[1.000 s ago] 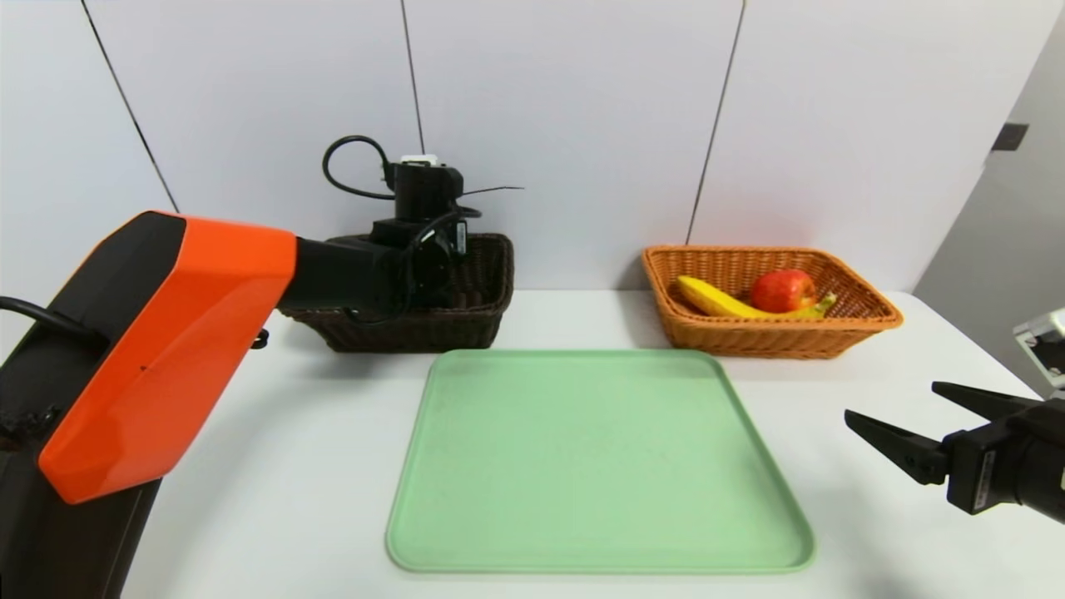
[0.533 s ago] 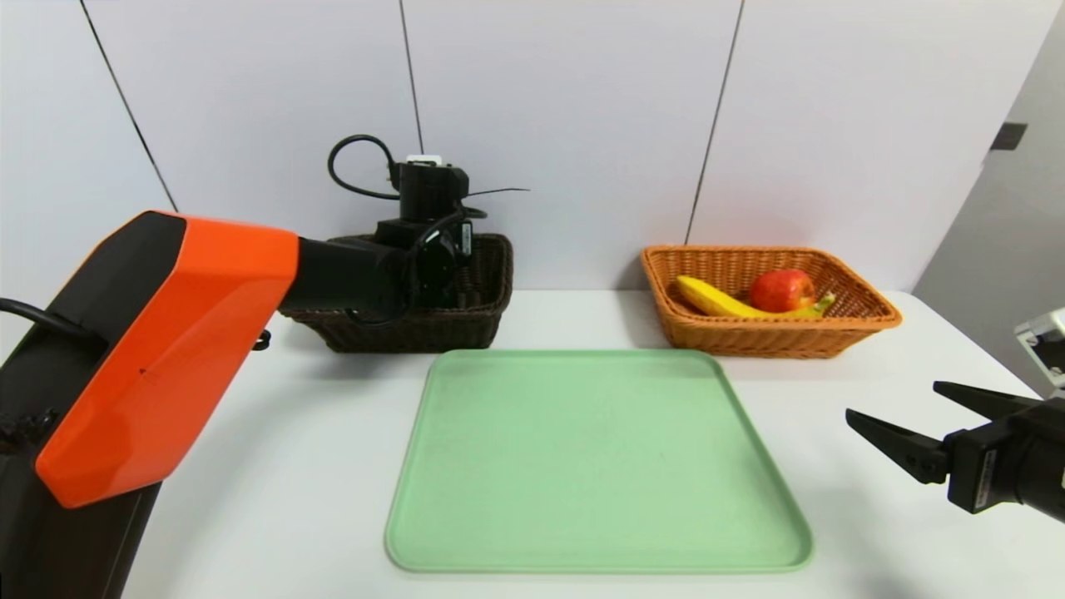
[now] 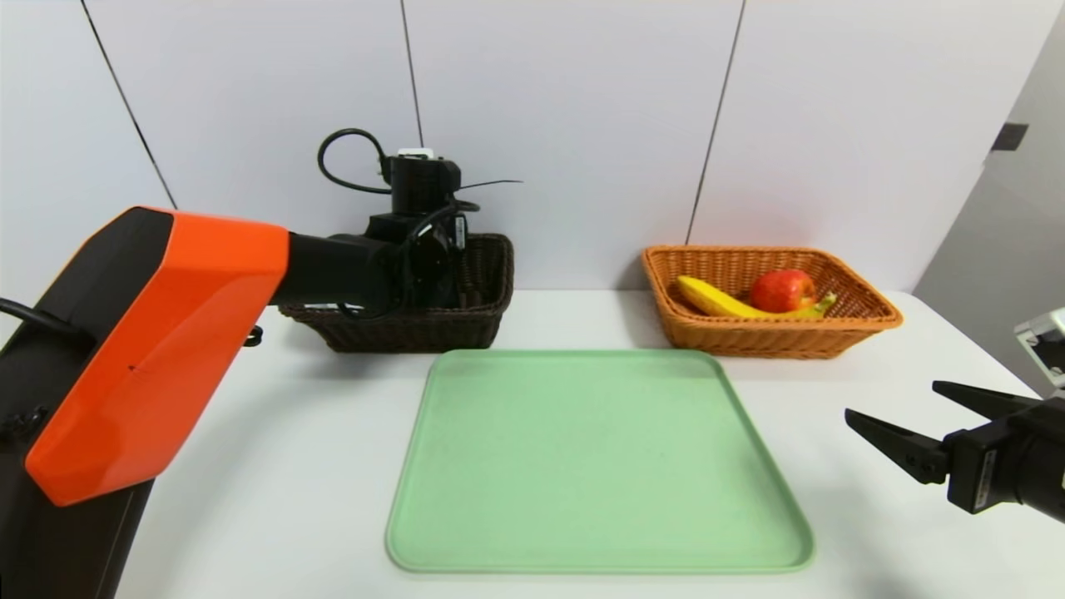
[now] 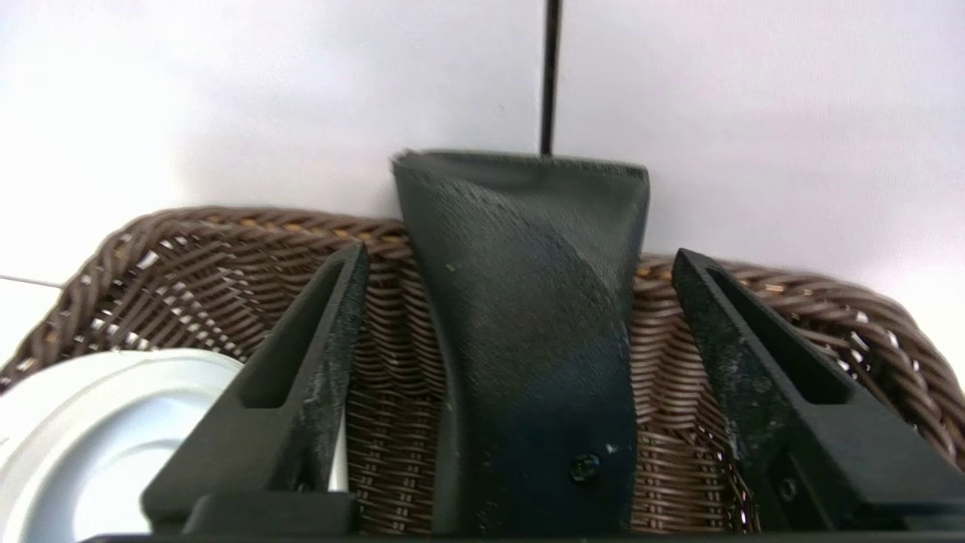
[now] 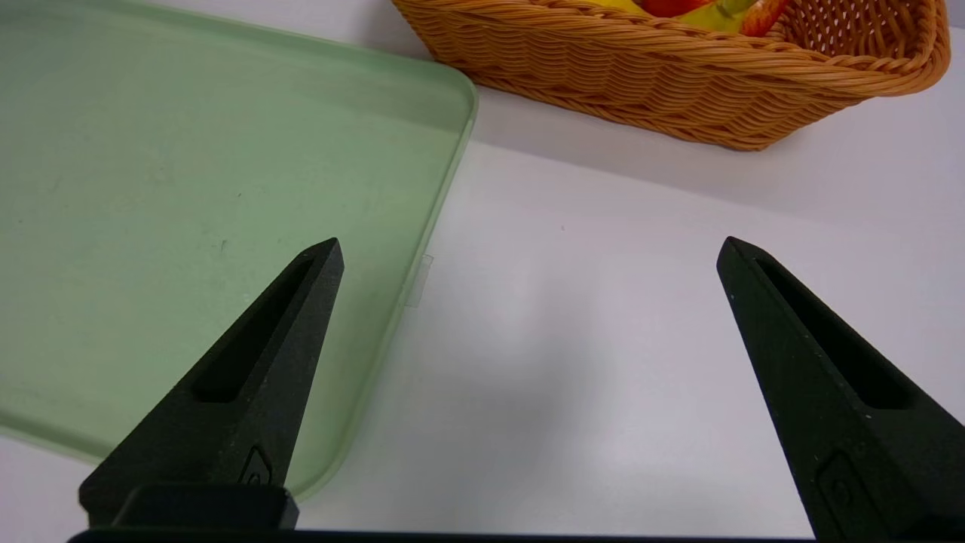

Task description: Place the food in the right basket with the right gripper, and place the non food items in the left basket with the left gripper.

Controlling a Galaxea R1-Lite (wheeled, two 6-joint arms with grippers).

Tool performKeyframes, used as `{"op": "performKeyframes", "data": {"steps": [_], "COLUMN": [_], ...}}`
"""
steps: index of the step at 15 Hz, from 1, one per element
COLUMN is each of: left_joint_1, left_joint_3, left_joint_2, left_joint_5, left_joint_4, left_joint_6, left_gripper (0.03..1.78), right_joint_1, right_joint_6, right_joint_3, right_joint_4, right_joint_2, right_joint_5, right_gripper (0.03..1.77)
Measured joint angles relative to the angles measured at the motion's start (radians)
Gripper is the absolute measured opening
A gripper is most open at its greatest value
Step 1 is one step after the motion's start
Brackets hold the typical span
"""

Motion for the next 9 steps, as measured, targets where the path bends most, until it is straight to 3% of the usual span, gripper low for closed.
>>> {"op": "performKeyframes", "data": {"steps": [5,9], "left_joint_1": [0.005,0.049], "left_joint_3": [0.008,0.073], "left_joint_2": [-0.087,-0.266], "left_joint_5": [0.0,0.001], "left_joint_4": [0.051,0.209], "left_joint_6": [0.011,0.015], "left_gripper": [1.56,1.62], "right_joint_1": [0.0,0.0], "right_joint_6": [0.0,0.001], "right_joint_3": [-0.011,-0.025], "right_joint_4": [-0.001,0.002], "right_joint_2": [0.0,-0.015], "right_joint_5": [0.0,-0.002], "right_gripper": [1.71,1.71]}}
